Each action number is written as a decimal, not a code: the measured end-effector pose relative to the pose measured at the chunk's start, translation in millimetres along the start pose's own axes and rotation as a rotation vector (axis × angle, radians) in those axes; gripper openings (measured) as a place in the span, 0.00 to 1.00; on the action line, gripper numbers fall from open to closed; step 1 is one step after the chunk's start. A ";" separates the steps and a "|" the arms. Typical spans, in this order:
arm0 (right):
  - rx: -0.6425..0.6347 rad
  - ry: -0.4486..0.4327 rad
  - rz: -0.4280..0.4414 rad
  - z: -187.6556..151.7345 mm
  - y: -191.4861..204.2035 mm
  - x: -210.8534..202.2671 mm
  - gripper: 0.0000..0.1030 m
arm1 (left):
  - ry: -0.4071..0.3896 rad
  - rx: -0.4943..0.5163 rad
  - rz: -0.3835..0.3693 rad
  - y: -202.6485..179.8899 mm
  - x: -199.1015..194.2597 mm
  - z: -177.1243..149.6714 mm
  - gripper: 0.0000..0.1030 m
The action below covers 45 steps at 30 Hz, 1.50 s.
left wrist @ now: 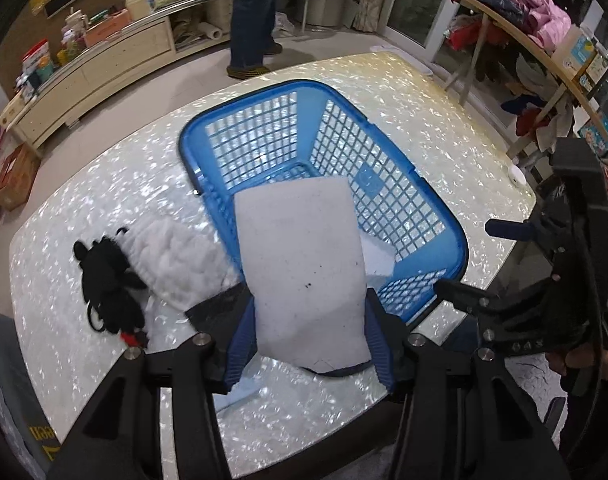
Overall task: Organize soft objects
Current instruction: 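Carry the white pad with the left gripper and drop it into the basket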
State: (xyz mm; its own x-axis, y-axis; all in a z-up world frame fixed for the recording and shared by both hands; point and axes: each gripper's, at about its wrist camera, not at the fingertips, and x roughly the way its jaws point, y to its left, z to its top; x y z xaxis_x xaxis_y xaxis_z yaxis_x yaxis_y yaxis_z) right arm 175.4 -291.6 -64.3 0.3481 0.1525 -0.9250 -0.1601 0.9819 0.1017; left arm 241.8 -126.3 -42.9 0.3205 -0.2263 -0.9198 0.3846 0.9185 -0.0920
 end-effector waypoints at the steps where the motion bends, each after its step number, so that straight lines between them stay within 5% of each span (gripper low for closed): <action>1: 0.005 0.000 0.008 0.7 -1.8 0.6 1.00 | 0.004 0.007 0.000 -3.0 4.5 4.2 0.47; 26: 0.062 0.045 0.054 26.1 -26.3 52.5 1.00 | 0.139 0.138 0.063 0.4 148.0 93.5 0.47; 45: 0.074 0.058 0.075 25.2 -21.1 72.0 1.00 | 0.175 0.175 0.095 -7.3 159.5 99.2 0.57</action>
State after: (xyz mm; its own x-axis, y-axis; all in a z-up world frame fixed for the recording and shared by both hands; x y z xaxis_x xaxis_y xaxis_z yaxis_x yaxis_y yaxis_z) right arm 227.0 -298.4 -123.8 0.2833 0.2217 -0.9331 -0.1145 0.9738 0.1966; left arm 376.0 -201.4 -151.1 0.2132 -0.0680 -0.9746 0.5090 0.8592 0.0514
